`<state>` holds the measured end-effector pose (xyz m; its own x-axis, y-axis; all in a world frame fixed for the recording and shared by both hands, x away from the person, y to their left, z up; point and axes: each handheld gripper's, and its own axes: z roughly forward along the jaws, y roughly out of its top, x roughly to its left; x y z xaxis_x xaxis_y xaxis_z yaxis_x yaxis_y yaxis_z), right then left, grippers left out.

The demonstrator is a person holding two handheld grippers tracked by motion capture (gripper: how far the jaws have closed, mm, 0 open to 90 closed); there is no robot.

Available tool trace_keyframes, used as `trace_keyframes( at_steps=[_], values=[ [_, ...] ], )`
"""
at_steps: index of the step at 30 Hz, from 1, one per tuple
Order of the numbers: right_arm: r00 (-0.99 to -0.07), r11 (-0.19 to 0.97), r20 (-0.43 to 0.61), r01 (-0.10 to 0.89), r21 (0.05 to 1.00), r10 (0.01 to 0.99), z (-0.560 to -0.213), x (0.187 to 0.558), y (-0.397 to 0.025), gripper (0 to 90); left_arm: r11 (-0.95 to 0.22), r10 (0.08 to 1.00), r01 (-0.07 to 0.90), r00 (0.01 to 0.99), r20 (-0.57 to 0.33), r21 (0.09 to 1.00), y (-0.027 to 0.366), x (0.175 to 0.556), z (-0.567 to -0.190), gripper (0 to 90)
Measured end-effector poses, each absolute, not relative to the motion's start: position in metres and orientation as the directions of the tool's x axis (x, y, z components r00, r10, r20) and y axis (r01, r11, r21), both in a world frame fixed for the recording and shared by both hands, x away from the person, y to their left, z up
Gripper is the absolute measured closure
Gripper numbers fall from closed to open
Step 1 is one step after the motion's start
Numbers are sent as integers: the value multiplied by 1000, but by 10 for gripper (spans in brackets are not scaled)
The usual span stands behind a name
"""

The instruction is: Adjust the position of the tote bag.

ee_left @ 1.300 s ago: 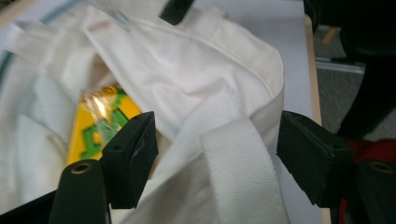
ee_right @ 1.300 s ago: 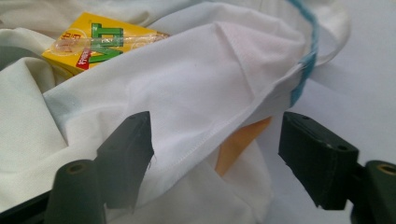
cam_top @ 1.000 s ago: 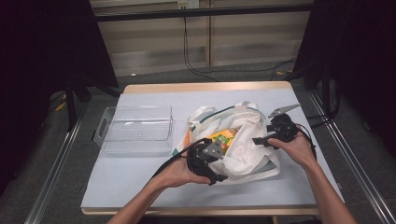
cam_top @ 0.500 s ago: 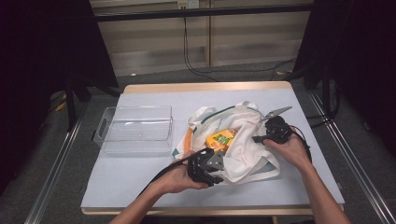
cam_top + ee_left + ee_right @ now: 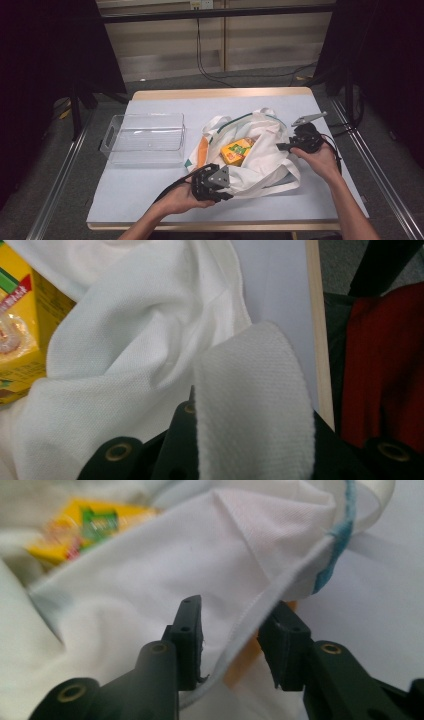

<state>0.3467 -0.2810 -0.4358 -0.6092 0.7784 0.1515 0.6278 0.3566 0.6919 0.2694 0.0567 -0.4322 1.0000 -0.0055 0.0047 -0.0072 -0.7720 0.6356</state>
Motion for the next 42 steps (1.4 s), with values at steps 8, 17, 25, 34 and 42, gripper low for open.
trace_keyframes(
  at_steps=[8,17,25,34,42],
  values=[
    [-594,383,88,618,687,800,-435,350,-282,872,-773,-17,-8,1000,-8,635,58,270,-427,825],
    [-591,425,46,629,651,805,-450,336,-286,864,-779,-13,12,999,-36,627,58,267,-446,832],
    [-586,447,35,654,610,810,-465,333,-288,876,-795,-28,25,997,-78,606,58,268,-454,834],
    [-577,433,25,642,633,817,-464,331,-288,802,-781,2,72,994,-112,621,58,271,-458,767],
    [-587,420,23,604,677,809,-449,324,-288,626,-713,41,145,985,-166,686,71,274,-440,536]
  ],
)
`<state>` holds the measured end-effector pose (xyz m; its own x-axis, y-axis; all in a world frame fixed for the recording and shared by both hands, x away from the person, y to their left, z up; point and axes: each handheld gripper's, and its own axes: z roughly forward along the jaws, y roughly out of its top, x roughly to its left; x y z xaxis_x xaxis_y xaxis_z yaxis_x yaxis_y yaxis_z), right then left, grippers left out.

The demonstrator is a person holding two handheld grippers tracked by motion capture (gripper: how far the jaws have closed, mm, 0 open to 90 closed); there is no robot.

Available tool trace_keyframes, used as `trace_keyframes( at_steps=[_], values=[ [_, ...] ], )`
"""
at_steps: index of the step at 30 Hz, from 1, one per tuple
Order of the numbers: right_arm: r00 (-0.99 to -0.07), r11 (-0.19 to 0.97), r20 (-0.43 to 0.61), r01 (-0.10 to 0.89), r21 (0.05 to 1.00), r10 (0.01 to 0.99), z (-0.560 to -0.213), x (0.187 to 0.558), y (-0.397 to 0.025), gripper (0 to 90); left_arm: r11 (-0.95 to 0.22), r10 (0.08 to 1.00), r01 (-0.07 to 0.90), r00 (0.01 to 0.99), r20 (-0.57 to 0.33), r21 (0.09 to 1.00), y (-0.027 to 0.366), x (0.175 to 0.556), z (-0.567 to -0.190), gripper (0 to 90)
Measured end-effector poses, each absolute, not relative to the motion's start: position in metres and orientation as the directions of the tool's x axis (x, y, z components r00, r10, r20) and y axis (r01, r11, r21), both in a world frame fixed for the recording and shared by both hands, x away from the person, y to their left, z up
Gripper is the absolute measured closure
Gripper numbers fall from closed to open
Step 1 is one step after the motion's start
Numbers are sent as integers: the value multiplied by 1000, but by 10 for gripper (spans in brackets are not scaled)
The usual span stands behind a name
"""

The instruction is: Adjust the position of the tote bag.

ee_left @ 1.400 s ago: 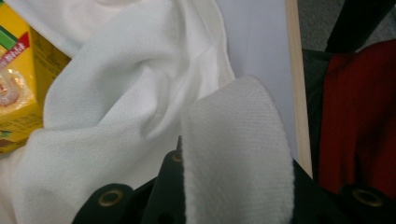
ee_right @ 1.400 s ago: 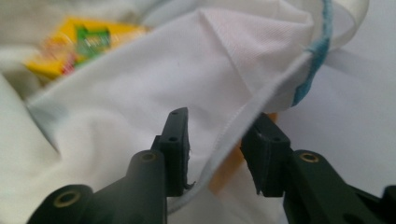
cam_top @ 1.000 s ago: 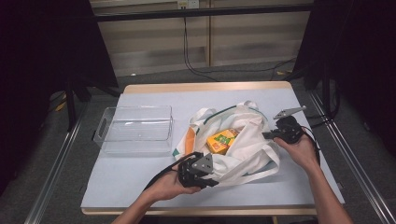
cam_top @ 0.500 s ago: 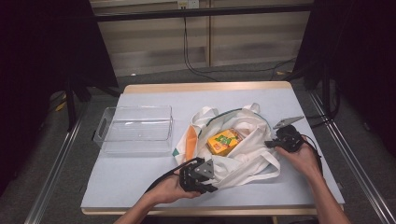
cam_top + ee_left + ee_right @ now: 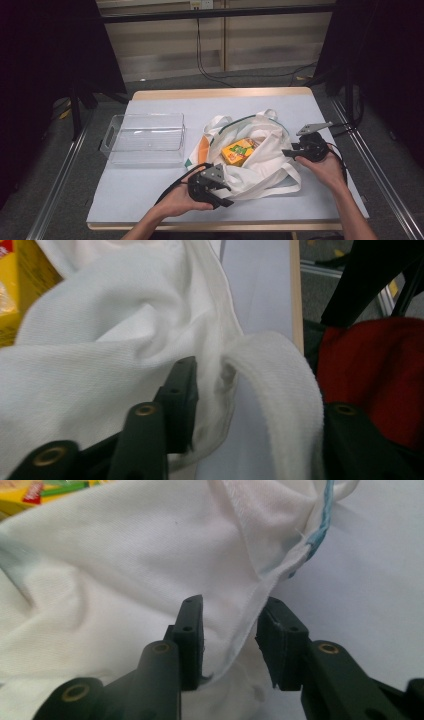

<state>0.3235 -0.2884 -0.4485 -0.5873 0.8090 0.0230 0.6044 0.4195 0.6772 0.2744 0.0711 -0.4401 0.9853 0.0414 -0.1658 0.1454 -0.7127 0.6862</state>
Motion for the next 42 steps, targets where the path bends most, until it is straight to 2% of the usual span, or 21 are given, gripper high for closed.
trace_keyframes(
  at_steps=[4,8,16,18,21,27,30,37,42],
  values=[
    [-595,391,44,580,715,803,-440,317,-293,556,-689,67,162,985,-161,706,81,275,-428,403],
    [-608,382,42,551,742,793,-435,308,-296,517,-650,92,183,982,-163,738,91,280,-419,361],
    [-656,386,44,496,778,754,-419,297,-288,501,-586,113,207,978,-175,783,103,287,-400,278],
    [-674,398,40,482,780,738,-417,296,-282,501,-590,130,211,977,-166,779,105,288,-397,282],
    [-712,419,43,459,783,700,-415,294,-272,502,-593,144,217,976,-163,775,106,295,-394,351],
    [-807,489,56,410,770,589,-412,287,-250,503,-632,241,267,960,-143,728,109,332,-393,522],
    [-852,537,69,388,749,519,-413,286,-239,509,-649,287,299,948,-139,700,107,350,-392,546],
    [-900,611,102,366,702,423,-418,285,-227,486,-697,346,335,931,-112,634,93,383,-389,454],
    [-919,626,117,345,699,375,-418,280,-227,443,-684,393,374,912,-115,627,93,399,-391,434]
  ],
)
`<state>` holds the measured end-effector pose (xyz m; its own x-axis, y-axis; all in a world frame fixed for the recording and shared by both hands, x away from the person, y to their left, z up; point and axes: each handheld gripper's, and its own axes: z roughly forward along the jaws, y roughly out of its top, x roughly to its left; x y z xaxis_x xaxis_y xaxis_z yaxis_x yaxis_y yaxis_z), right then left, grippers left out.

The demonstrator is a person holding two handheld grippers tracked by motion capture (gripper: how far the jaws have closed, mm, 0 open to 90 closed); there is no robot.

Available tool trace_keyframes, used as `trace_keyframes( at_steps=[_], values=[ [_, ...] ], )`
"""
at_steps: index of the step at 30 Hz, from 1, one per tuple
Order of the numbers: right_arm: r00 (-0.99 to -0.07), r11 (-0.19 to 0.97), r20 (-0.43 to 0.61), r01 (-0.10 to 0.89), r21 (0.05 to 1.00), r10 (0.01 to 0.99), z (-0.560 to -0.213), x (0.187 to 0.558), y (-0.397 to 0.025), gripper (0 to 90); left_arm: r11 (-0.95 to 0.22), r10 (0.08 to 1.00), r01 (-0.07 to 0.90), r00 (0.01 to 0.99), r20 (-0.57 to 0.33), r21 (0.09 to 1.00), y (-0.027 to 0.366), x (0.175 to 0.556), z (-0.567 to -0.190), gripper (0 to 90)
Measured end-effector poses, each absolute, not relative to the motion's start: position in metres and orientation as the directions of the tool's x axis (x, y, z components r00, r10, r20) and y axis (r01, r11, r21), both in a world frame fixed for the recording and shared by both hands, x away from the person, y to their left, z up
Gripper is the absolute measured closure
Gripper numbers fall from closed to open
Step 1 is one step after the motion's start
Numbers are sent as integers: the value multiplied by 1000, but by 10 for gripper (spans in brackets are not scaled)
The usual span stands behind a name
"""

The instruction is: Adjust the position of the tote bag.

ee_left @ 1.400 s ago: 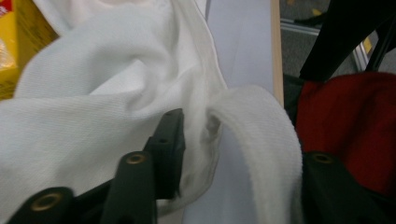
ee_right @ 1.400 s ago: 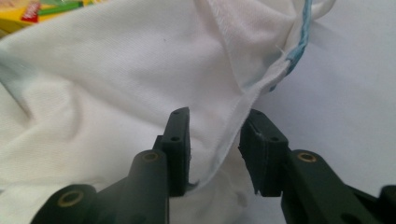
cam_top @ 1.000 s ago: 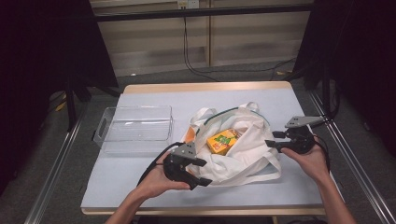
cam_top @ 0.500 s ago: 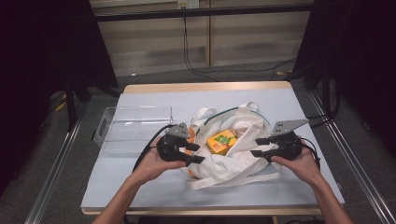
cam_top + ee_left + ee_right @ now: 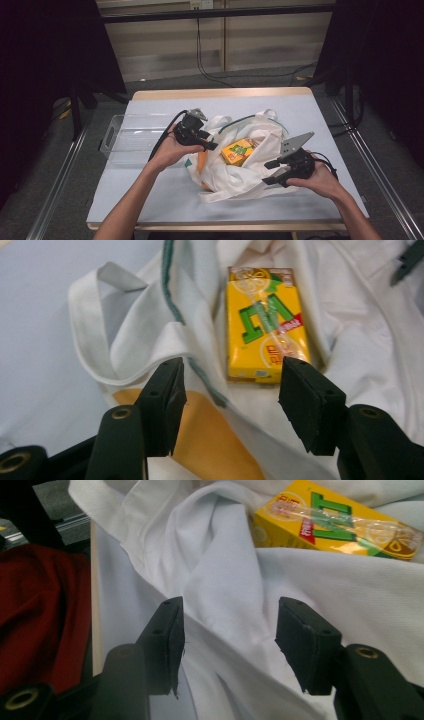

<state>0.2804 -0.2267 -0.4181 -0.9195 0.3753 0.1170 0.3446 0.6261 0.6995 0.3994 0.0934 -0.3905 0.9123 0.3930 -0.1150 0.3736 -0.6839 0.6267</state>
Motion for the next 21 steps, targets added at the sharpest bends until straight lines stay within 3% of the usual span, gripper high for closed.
trace_keyframes(
  at_steps=[10,14,18,21],
  values=[
    [-926,706,111,349,617,360,-445,290,-208,353,-701,452,442,882,-130,560,80,420,-419,381],
    [-925,720,106,352,598,364,-450,294,-204,376,-736,478,459,873,-97,497,66,421,-435,393],
    [-923,731,112,361,579,367,-457,291,-204,507,-745,468,449,879,-93,493,62,420,-437,730],
    [-923,724,96,355,591,373,-455,287,-212,727,-755,476,454,876,-79,473,64,422,-432,813]
  ],
)
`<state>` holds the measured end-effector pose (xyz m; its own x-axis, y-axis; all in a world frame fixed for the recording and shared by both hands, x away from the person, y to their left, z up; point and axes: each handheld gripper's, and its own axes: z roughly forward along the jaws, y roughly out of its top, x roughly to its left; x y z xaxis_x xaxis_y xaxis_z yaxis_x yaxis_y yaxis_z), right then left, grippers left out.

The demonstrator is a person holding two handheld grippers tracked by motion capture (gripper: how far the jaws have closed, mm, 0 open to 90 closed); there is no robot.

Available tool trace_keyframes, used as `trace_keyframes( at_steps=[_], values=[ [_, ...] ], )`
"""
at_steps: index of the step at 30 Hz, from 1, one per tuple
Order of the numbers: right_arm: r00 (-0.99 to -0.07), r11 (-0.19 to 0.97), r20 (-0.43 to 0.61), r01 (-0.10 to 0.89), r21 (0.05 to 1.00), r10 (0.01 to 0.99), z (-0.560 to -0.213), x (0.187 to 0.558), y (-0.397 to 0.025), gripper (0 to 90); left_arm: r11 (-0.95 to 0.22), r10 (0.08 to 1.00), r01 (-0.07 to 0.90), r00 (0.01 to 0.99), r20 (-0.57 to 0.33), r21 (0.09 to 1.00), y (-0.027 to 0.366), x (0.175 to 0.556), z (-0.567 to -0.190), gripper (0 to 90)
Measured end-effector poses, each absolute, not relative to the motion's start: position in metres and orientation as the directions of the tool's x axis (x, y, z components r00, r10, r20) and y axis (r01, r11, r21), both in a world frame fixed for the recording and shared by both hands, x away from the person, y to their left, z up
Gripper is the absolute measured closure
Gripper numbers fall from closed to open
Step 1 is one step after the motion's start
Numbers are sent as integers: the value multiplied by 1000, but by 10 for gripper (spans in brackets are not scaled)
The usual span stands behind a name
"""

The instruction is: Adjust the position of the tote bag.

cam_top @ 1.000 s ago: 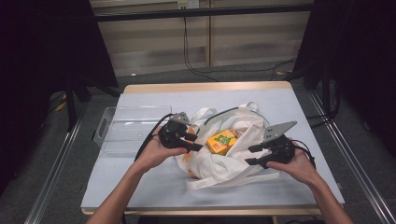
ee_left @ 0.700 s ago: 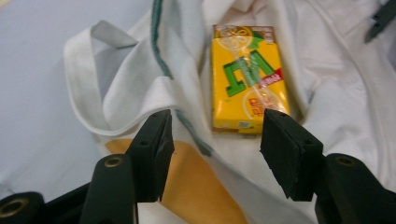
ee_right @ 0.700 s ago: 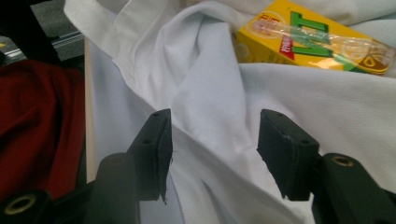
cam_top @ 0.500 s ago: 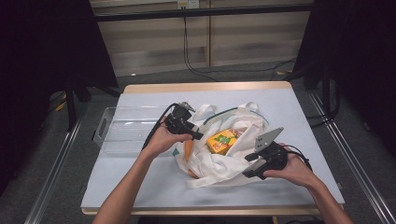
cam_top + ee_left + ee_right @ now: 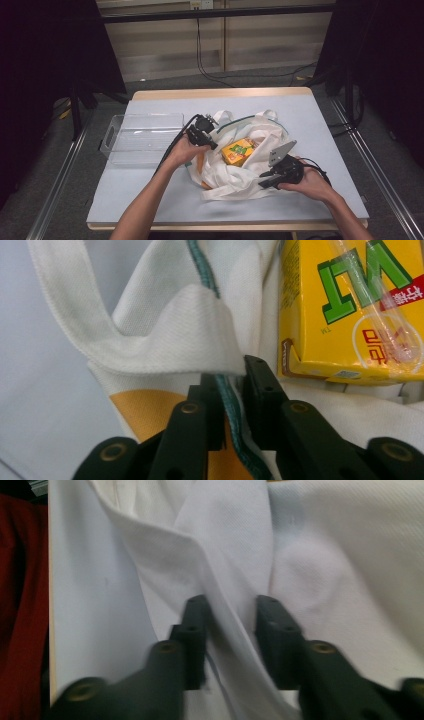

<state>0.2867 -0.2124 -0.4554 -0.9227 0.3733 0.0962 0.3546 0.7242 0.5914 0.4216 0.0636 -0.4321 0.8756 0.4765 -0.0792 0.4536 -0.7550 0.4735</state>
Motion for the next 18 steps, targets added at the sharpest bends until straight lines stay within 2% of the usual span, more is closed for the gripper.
trace_keyframes(
  at_steps=[2,4,7,9,18],
  values=[
    [-922,709,117,361,606,369,-456,285,-219,826,-744,502,472,862,-70,473,69,425,-429,828],
    [-918,700,116,366,614,378,-456,281,-222,849,-741,516,479,855,-57,471,73,427,-428,832],
    [-918,702,119,370,609,379,-455,278,-223,864,-729,530,486,846,-51,482,73,426,-429,832],
    [-920,707,112,362,607,375,-454,276,-223,865,-744,535,480,845,-16,466,72,427,-429,833],
    [-912,680,133,380,628,387,-462,257,-236,870,-731,558,519,828,-50,443,77,433,-429,831]
  ],
)
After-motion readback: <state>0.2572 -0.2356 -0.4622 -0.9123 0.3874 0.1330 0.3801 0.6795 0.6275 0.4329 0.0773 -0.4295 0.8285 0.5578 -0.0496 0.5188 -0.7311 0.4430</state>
